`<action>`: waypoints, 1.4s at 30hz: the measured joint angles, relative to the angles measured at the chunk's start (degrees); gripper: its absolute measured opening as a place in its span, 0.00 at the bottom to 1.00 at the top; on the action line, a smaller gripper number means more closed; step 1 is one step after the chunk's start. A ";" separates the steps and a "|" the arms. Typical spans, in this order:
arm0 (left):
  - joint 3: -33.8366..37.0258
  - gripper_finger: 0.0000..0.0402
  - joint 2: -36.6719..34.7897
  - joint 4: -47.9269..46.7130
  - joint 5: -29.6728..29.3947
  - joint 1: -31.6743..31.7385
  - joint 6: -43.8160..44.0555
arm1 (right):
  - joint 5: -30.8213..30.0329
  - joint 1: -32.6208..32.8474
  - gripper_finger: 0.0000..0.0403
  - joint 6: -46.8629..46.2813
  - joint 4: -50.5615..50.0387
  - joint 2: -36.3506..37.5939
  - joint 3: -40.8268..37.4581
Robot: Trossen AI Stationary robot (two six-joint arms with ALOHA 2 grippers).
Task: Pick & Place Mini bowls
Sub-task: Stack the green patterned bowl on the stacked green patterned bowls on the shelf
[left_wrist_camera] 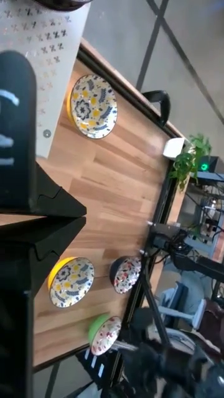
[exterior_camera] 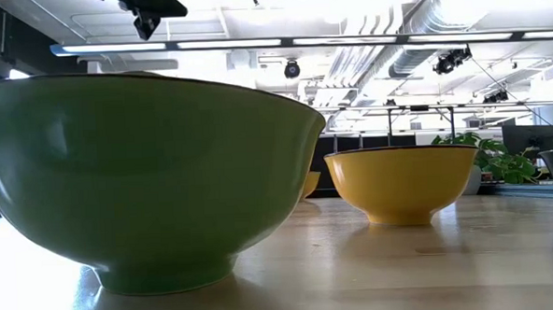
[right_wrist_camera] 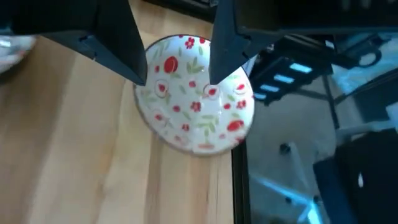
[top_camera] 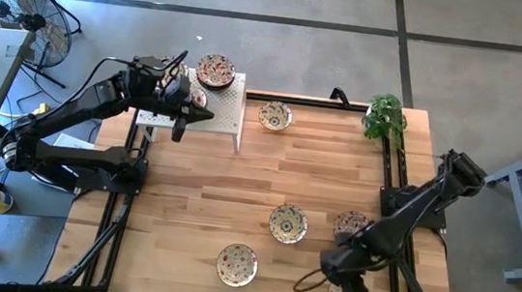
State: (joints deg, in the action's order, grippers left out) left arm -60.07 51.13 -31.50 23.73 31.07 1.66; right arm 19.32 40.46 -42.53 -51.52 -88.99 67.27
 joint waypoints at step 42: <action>-0.04 0.00 0.00 -1.87 1.27 0.02 1.17 | 5.47 -8.13 0.01 -19.02 18.73 7.50 -7.38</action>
State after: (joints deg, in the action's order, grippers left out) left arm -60.12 51.13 -33.36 25.01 31.09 2.83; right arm 24.79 32.33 -61.55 -32.80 -81.50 59.89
